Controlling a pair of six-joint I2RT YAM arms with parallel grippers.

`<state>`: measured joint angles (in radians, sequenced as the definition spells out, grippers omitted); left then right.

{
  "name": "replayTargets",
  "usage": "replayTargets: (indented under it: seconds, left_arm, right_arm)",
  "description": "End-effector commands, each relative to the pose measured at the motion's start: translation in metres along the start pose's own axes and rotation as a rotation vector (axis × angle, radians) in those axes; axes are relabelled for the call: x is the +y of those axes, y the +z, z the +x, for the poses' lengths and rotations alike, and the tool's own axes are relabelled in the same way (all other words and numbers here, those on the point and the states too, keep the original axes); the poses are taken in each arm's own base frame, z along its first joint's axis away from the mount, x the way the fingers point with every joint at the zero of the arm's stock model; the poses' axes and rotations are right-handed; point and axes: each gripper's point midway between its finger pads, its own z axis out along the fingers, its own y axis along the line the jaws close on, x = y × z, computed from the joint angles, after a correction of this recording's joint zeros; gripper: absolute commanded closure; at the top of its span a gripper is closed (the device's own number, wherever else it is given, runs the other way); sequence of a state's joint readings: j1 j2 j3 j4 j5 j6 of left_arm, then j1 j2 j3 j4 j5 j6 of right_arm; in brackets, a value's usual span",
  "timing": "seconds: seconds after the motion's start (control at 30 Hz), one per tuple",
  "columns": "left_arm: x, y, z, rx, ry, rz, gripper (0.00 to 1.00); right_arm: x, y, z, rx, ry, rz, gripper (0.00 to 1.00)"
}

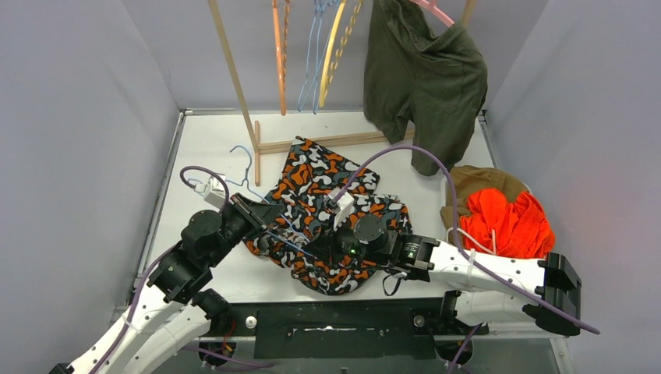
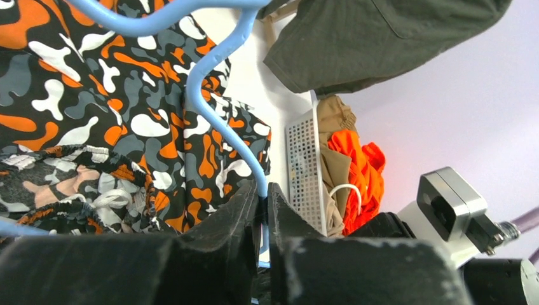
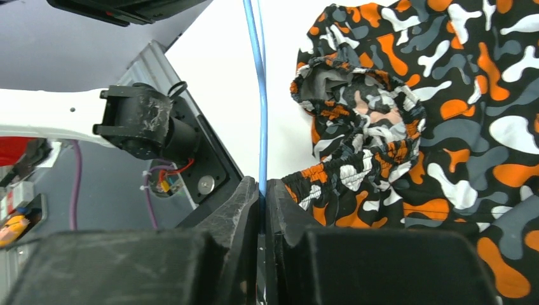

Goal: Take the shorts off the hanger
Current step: Place the hanger on the clothes rod.

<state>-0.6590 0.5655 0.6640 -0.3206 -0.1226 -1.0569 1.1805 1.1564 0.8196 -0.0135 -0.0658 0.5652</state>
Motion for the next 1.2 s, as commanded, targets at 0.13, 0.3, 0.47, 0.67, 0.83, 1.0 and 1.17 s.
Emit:
replayTargets:
  seconds: [0.13,0.3,0.47,0.67,0.83,1.0,1.17]
  left_arm:
    - [-0.031,0.002,-0.003,-0.005,-0.03,0.146,0.7]
    - [-0.021,0.006,0.004,0.027,0.005,0.098,0.3]
    - [-0.012,0.002,-0.003,0.005,0.043,0.041,0.21]
    - [-0.001,-0.007,-0.015,-0.043,0.112,-0.028,0.2]
    - [0.028,-0.013,-0.026,-0.094,0.181,-0.164,0.2]
    - [0.053,-0.016,-0.038,-0.153,0.295,-0.273,0.19]
    - [0.079,-0.009,-0.049,-0.166,0.464,-0.413,0.17]
  right_arm:
    - [0.01,-0.014,-0.016,-0.14,0.105,-0.067,1.0]
    - [-0.02,-0.018,-0.003,-0.118,0.172,0.086,1.0]
    - [-0.057,-0.035,0.009,-0.136,0.261,0.254,1.0]
    - [-0.082,-0.069,0.002,-0.263,0.339,0.342,1.0]
    - [-0.108,-0.104,0.0,-0.289,0.363,0.52,1.0]
    - [-0.117,-0.13,-0.023,-0.352,0.331,0.616,1.0]
    - [-0.114,-0.153,-0.074,-0.449,0.221,0.697,1.0]
